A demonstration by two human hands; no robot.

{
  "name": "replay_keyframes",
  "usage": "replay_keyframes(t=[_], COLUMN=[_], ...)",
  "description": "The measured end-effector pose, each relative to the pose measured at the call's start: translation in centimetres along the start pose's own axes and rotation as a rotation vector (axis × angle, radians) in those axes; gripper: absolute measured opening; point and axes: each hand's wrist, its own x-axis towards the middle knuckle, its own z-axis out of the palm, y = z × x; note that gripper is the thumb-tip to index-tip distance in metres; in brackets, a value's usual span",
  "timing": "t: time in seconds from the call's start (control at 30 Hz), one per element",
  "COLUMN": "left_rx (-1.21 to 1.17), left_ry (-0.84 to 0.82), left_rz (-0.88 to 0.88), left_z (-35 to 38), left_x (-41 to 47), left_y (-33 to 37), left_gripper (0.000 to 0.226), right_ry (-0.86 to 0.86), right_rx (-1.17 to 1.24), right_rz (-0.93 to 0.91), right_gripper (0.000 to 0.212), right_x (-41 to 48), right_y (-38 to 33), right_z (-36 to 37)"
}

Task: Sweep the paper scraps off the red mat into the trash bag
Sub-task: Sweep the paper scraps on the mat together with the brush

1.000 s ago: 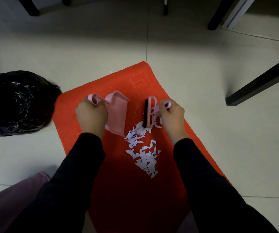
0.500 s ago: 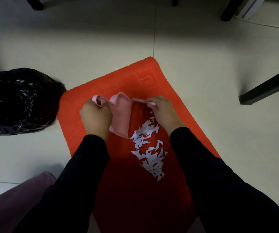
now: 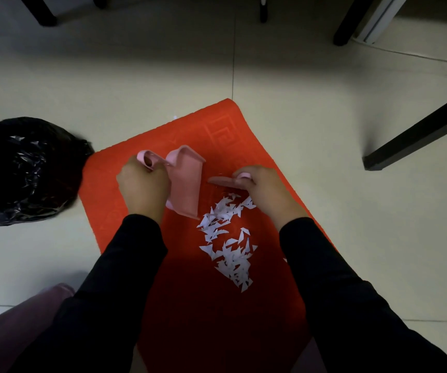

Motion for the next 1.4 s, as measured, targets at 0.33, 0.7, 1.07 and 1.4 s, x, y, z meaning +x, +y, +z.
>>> replay_keyframes(t=[0.33,0.7,1.07,1.4], left_rx=[-0.003,0.009,-0.037,-0.019], left_ry=[0.007,0.005,-0.020,-0.049], left_rz=[-0.024,0.014,0.022,0.011], left_z=[0.5,0.2,-0.1,1.6], left_x=[-0.3,-1.2,-3.2,-4.2], left_y=[-0.6,0.1,1.9,1.8], left_gripper=[0.017,0.021,0.020,0.032], right_ry=[0.050,-0.132,0.086,0.200], right_rx=[-0.191,-0.315,0.033,0.291], right_rz=[-0.029,0.003,0.032,0.155], right_gripper=[0.023,0.028,0.021,0.019], right_x=[3.1,0.0,-3.0,-3.8], right_y=[1.2,0.9,0.8,2.9], right_z=[1.9,2.6,-0.8,-0.9])
